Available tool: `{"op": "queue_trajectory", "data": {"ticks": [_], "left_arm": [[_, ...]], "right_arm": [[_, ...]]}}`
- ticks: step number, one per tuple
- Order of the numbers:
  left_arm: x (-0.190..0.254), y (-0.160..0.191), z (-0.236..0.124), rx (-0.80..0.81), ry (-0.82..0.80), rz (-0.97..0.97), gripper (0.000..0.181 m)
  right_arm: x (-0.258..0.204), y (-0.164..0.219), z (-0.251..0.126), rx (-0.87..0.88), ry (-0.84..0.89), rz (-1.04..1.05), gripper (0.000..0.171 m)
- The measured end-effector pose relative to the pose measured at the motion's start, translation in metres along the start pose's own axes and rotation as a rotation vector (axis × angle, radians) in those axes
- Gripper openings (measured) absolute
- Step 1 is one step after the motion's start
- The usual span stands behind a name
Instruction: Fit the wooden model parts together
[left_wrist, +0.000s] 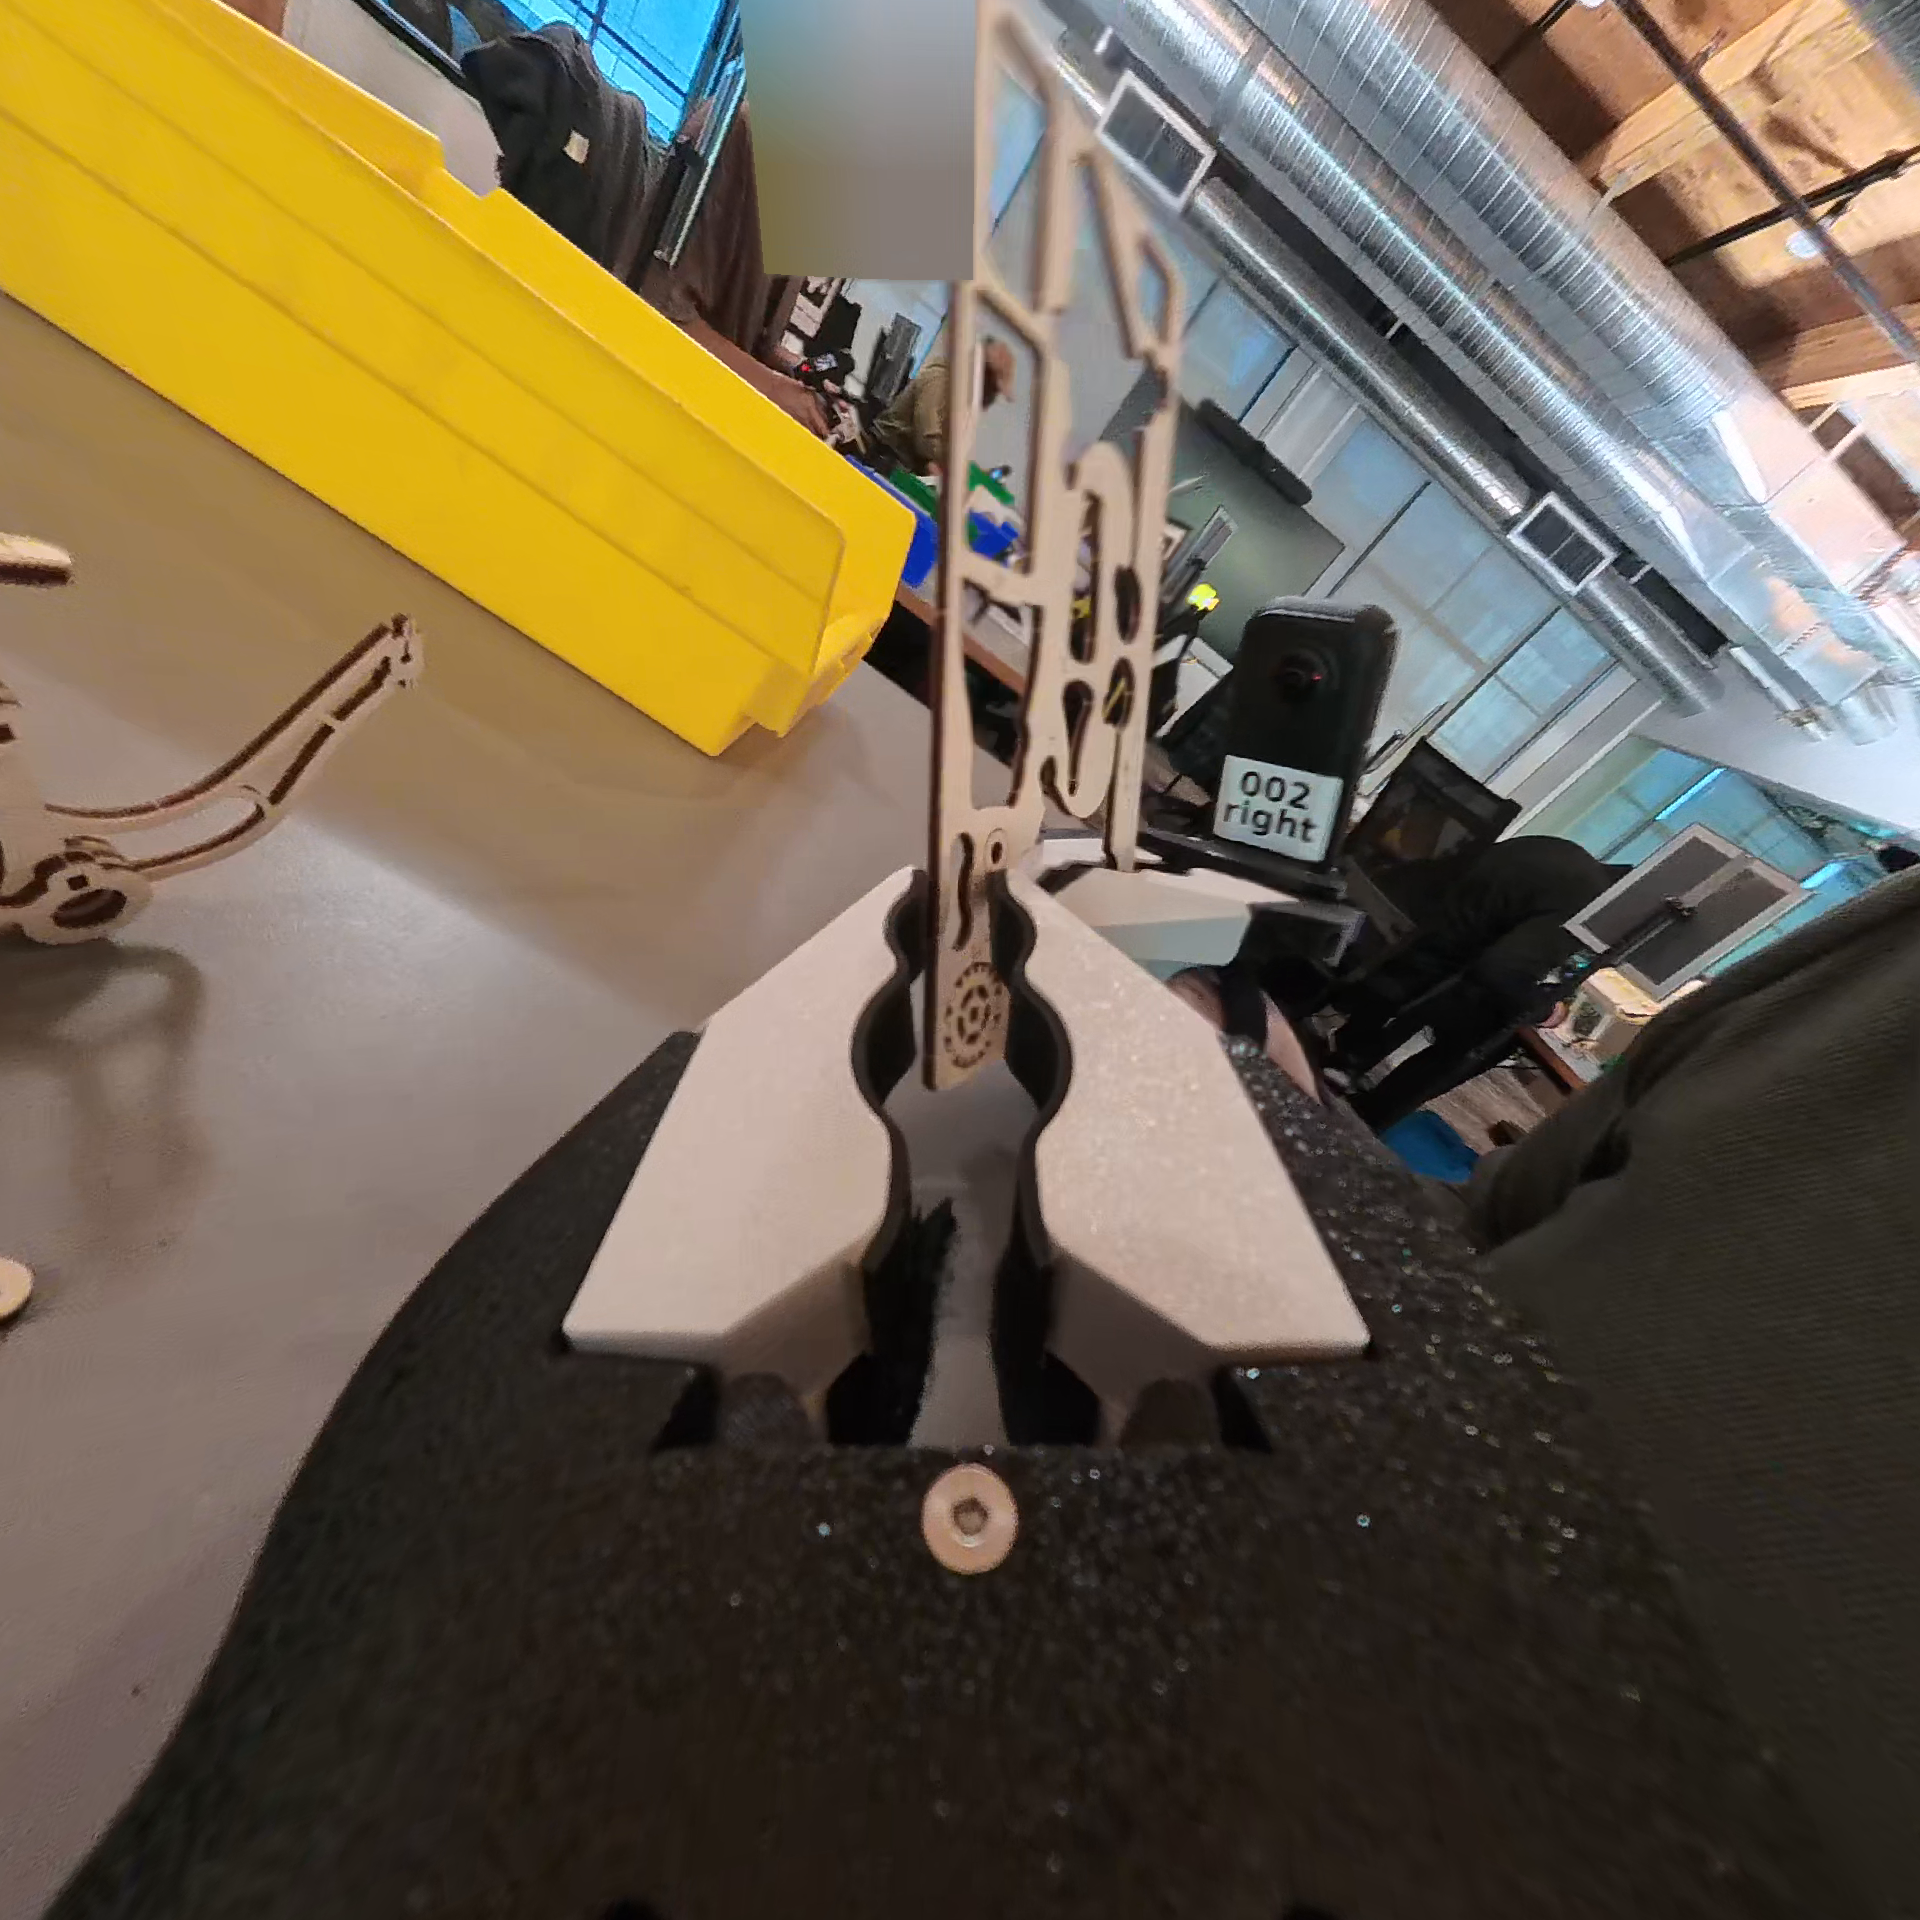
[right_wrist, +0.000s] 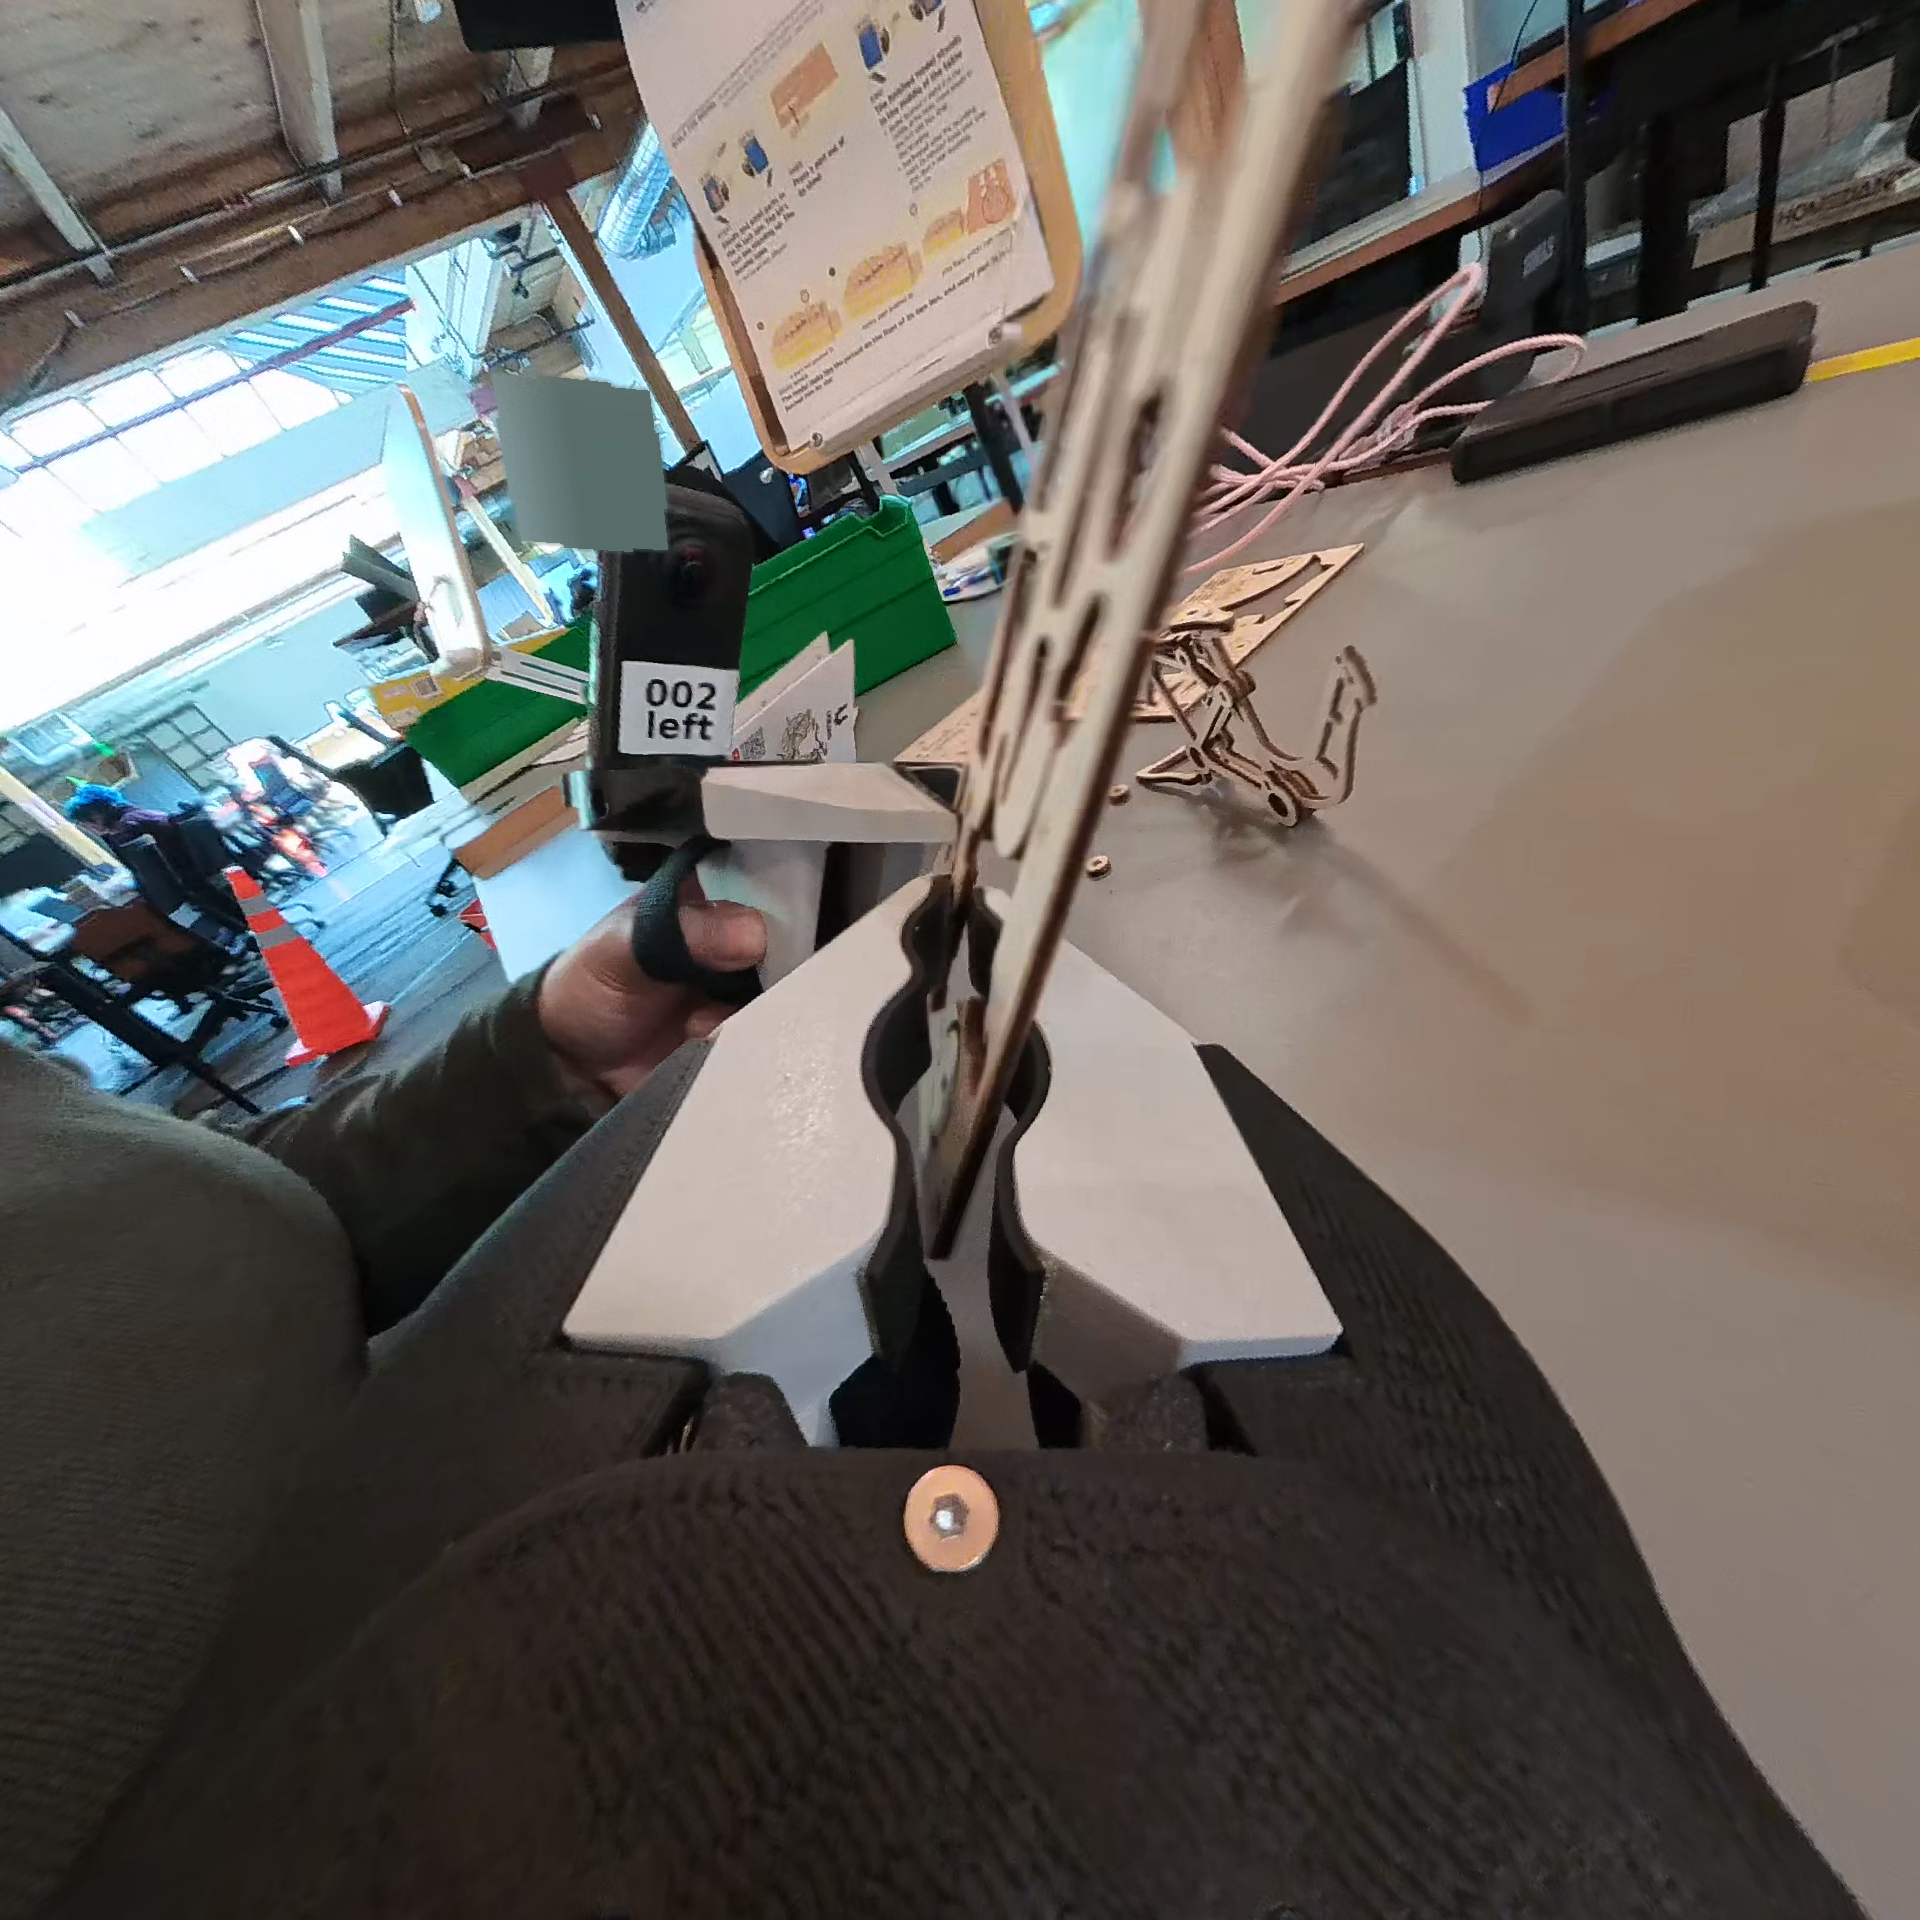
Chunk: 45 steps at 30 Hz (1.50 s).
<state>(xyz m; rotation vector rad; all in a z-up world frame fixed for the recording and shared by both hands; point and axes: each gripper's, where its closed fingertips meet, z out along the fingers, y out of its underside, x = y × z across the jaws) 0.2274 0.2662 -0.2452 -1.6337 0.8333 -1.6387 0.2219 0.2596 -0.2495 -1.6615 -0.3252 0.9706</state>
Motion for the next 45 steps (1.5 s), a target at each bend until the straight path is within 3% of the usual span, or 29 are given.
{"op": "queue_trajectory", "data": {"ticks": [11, 16, 19, 30, 35, 42, 45], "left_arm": [[-0.009, 0.004, -0.002, -0.034, -0.103, 0.082, 0.011], [-0.013, 0.004, -0.001, -0.028, -0.162, 0.148, 0.011], [-0.005, -0.003, 0.000, 0.013, -0.092, 0.145, 0.010], [0.003, -0.008, -0.001, 0.053, 0.004, 0.059, 0.012], [0.002, -0.008, -0.001, 0.052, -0.008, 0.070, 0.011], [-0.011, -0.002, 0.001, -0.002, -0.149, 0.202, 0.012], [-0.006, -0.004, -0.001, 0.017, -0.093, 0.162, 0.012]], "right_arm": [[0.001, 0.004, 0.005, -0.041, 0.155, -0.238, 0.001], [0.005, 0.004, 0.005, -0.044, 0.144, -0.193, 0.001], [0.003, -0.001, 0.002, -0.003, 0.076, -0.108, 0.001], [-0.001, -0.002, 0.002, 0.005, 0.035, -0.091, 0.000], [-0.002, -0.001, 0.003, -0.004, 0.034, -0.104, 0.001], [0.004, 0.005, 0.006, -0.053, 0.103, -0.137, 0.000], [0.001, 0.005, 0.006, -0.048, 0.076, -0.136, 0.000]]}}
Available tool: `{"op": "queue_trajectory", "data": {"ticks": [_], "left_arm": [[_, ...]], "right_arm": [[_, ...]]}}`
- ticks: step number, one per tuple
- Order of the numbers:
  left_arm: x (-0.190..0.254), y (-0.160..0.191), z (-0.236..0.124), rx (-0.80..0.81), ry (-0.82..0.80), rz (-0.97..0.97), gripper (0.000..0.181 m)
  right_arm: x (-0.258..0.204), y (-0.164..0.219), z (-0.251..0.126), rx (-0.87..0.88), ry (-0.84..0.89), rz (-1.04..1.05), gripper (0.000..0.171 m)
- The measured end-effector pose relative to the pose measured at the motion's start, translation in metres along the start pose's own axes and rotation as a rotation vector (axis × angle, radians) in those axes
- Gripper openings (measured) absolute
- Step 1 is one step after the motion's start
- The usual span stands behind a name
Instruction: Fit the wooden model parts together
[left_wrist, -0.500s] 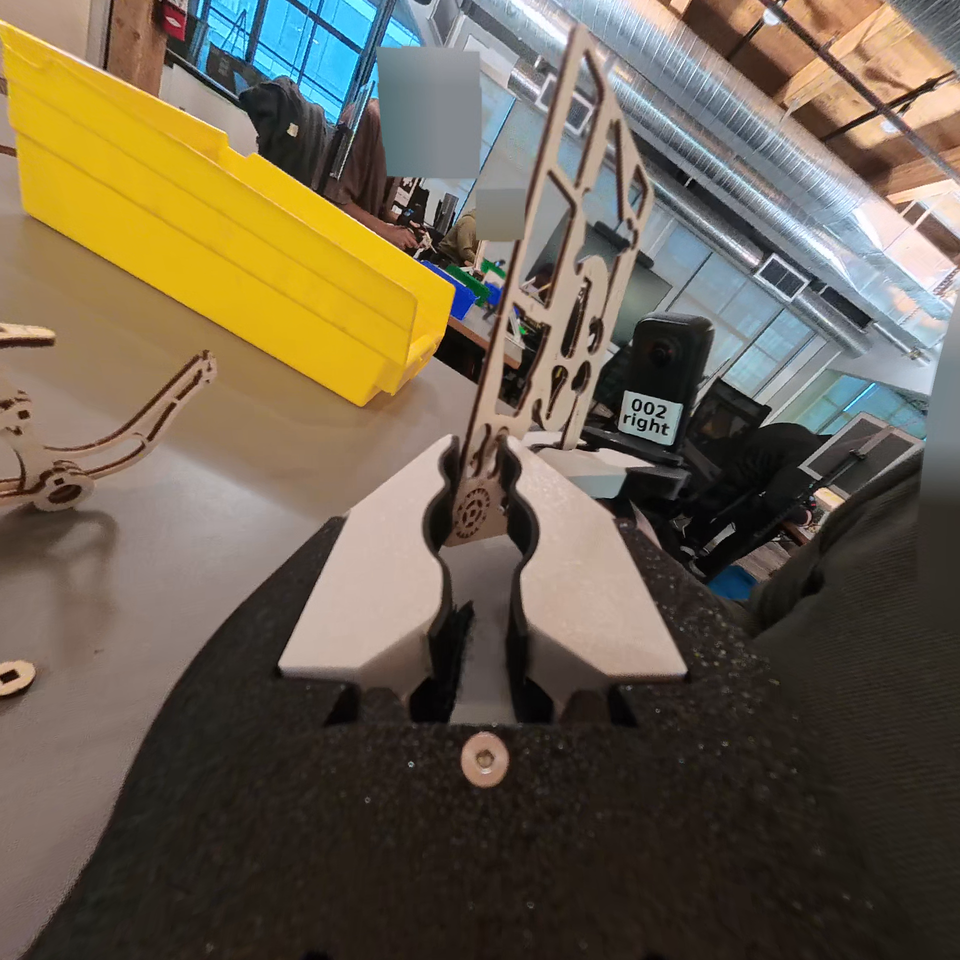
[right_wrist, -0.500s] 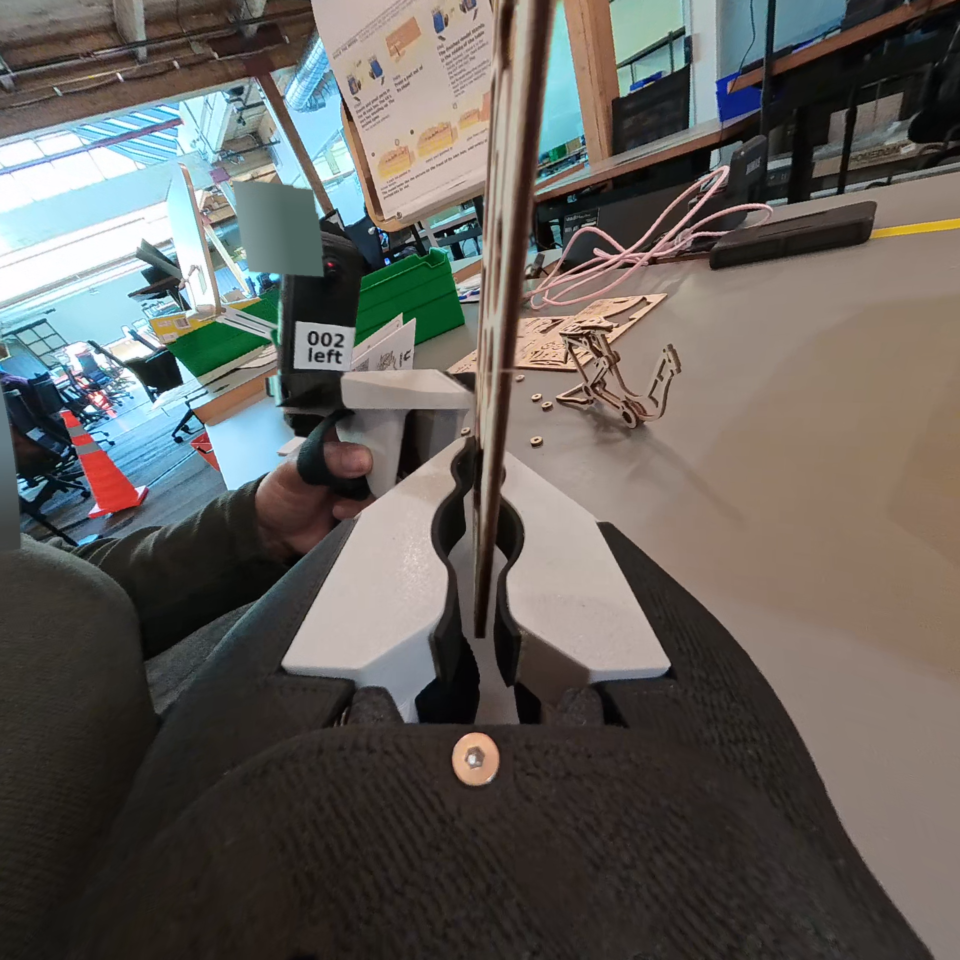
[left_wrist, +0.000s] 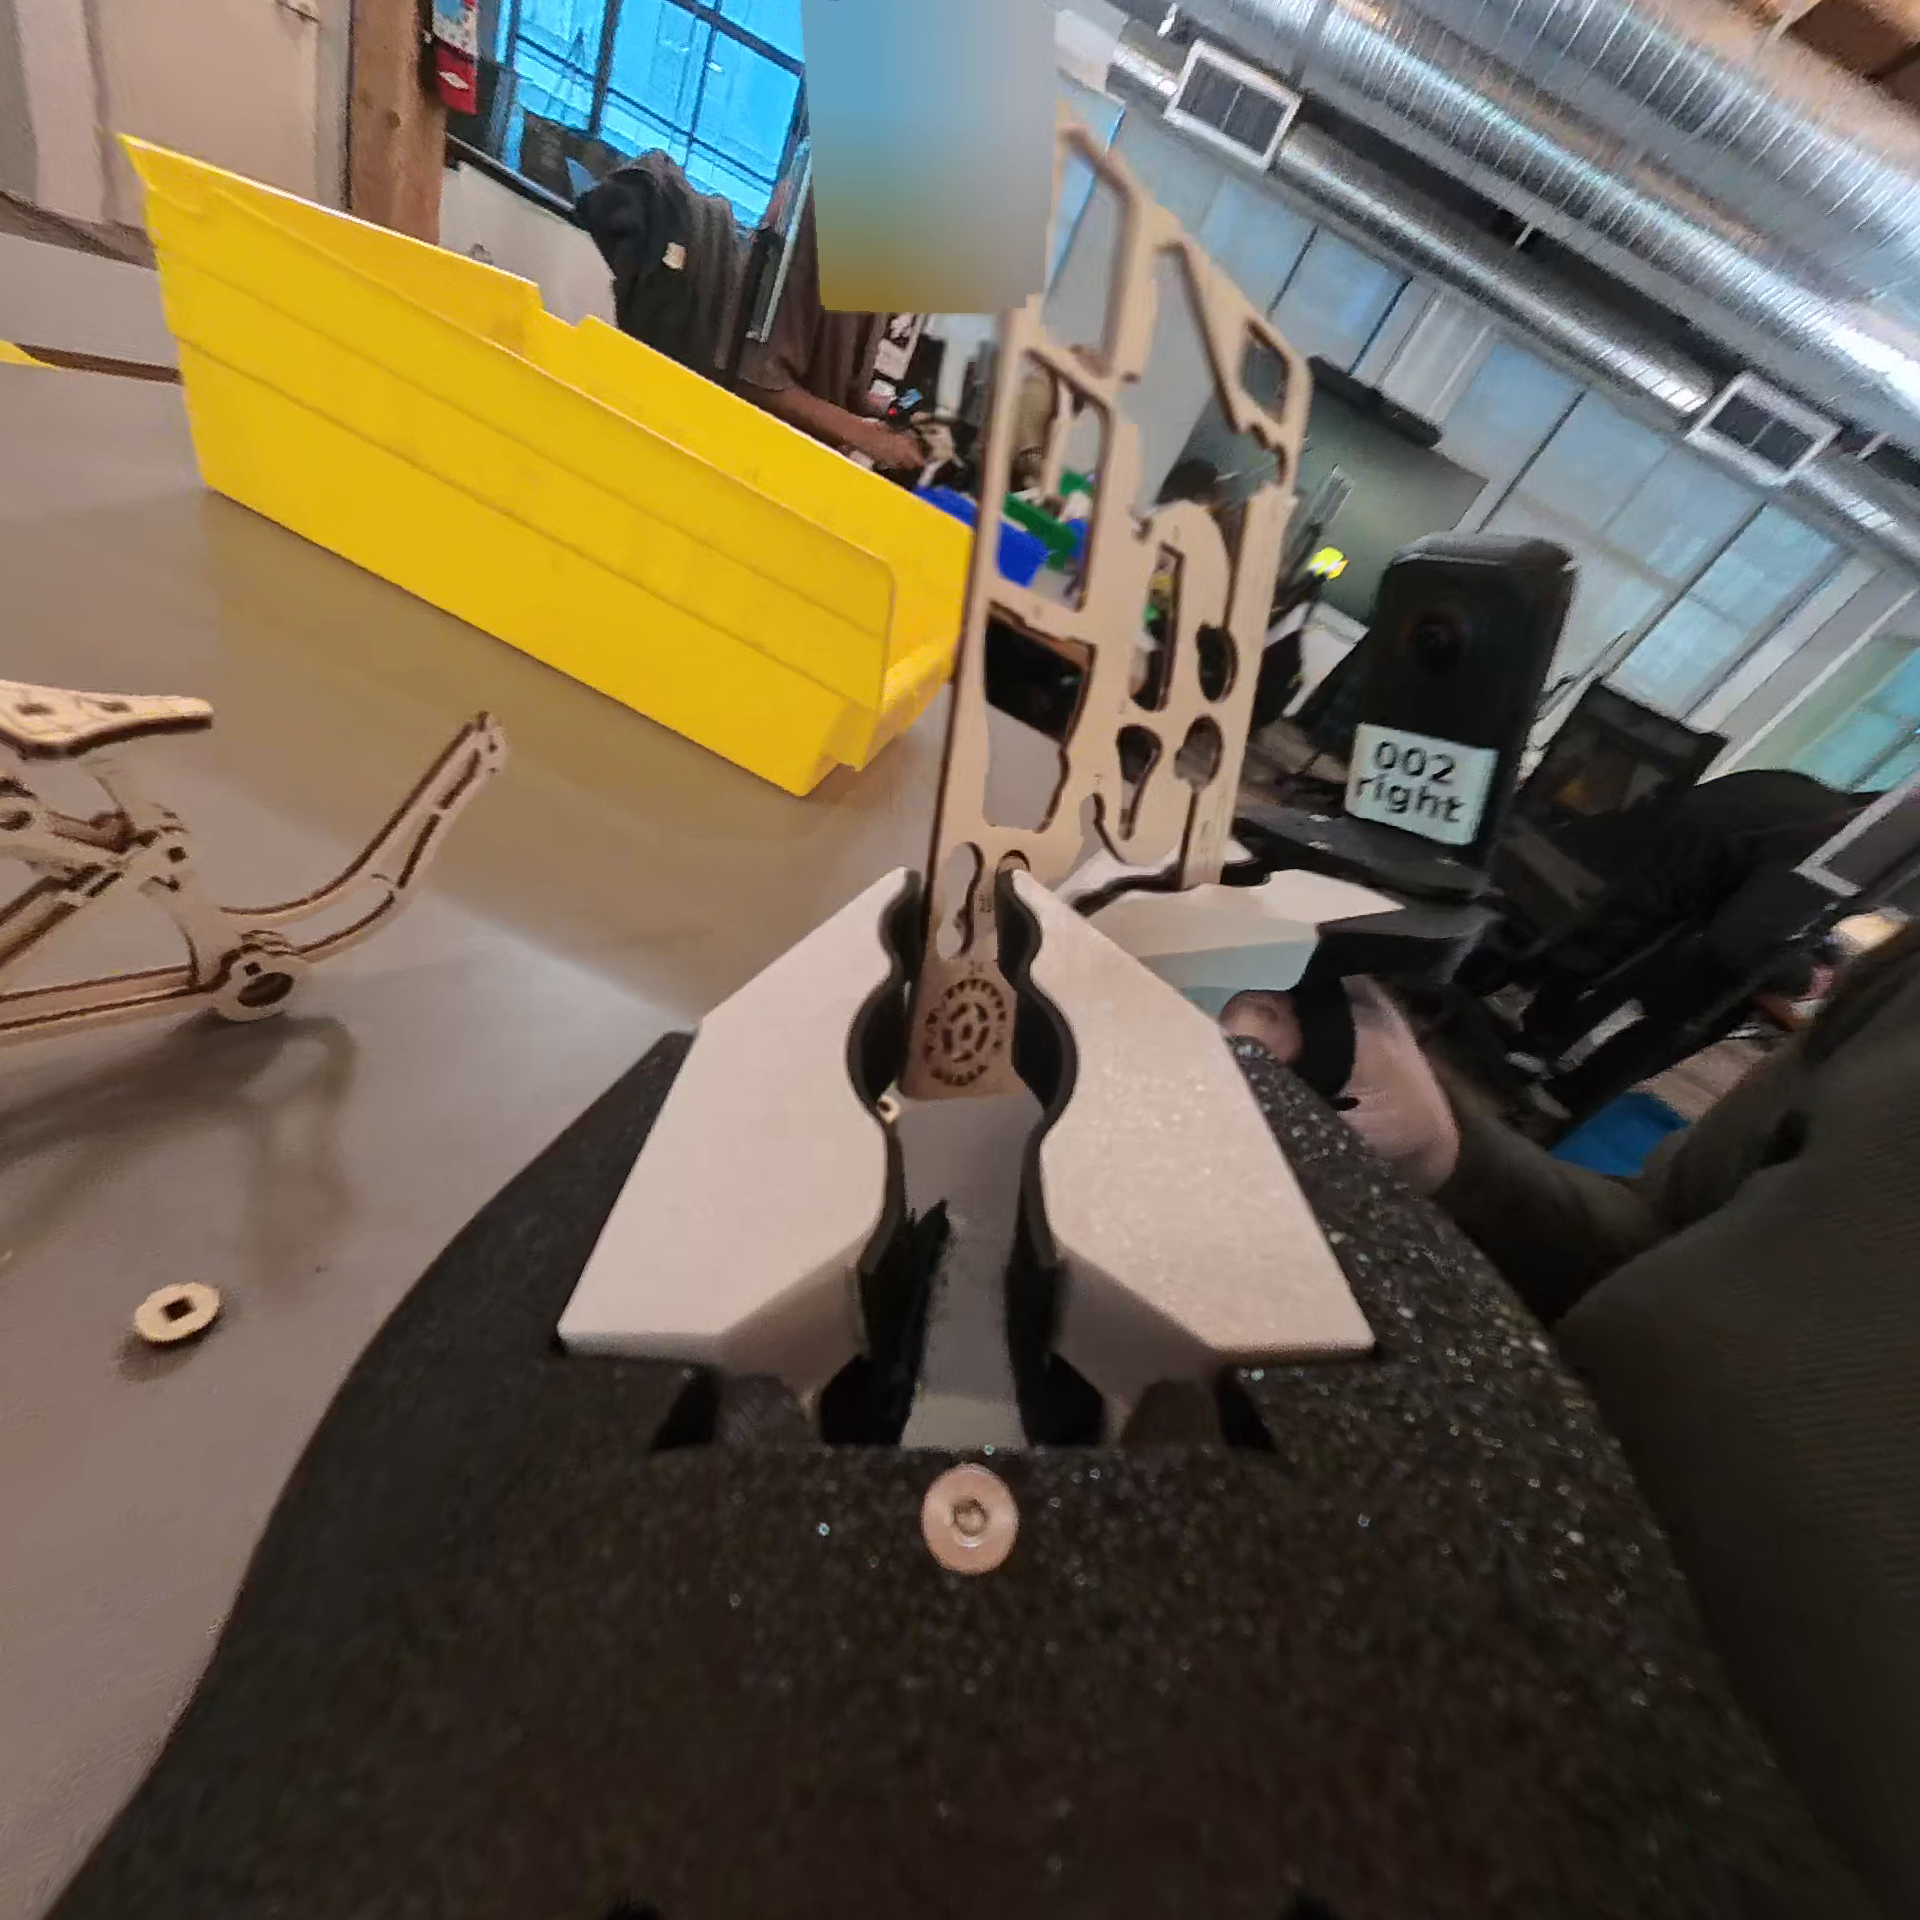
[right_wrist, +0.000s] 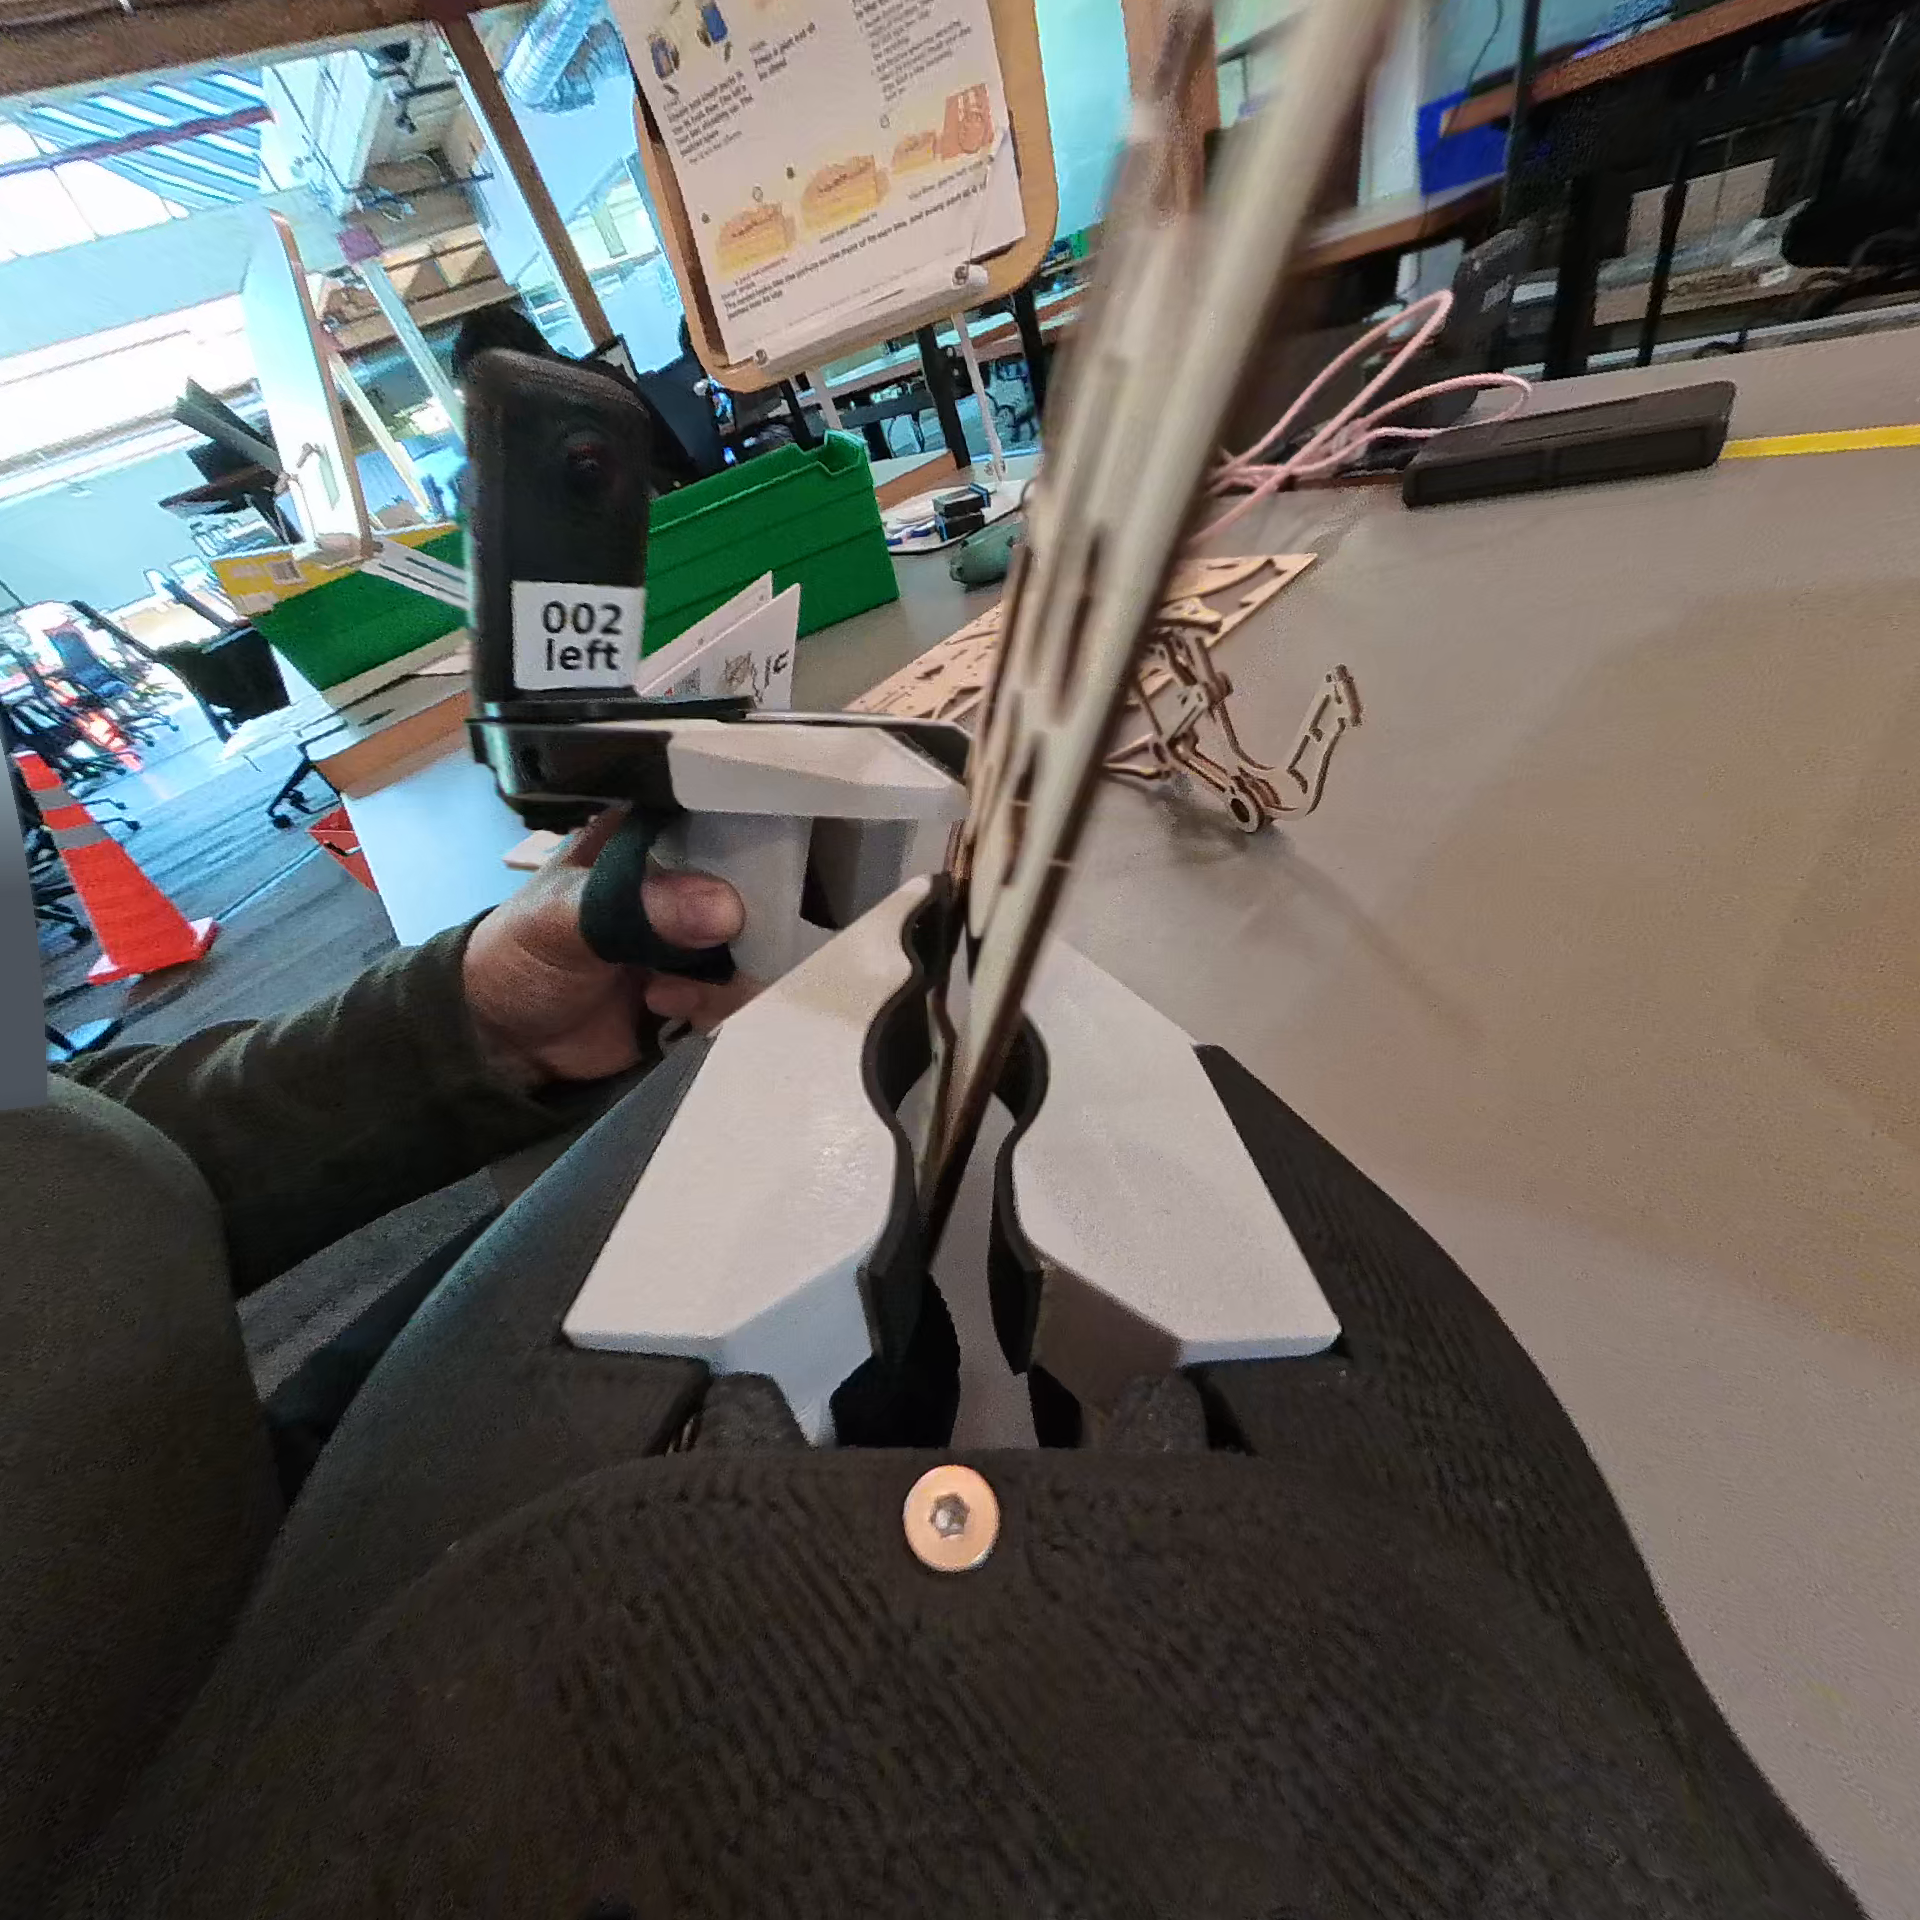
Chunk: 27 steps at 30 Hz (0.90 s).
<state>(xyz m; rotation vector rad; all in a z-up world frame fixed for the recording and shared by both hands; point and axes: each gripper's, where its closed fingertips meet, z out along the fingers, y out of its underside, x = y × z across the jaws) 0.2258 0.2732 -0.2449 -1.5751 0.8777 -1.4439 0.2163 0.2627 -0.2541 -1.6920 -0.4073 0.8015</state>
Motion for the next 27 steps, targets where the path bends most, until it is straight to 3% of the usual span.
{"op": "queue_trajectory", "data": {"ticks": [3, 27], "left_arm": [[0.0043, -0.0024, -0.0022, 0.013, 0.066, -0.061, 0.012], [0.0109, -0.0065, -0.0044, 0.035, 0.151, -0.121, 0.018]], "right_arm": [[-0.0013, -0.0011, -0.0005, 0.009, -0.022, 0.015, 0.001], [-0.0043, -0.0004, -0.0002, 0.005, -0.051, 0.028, 0.000]]}}
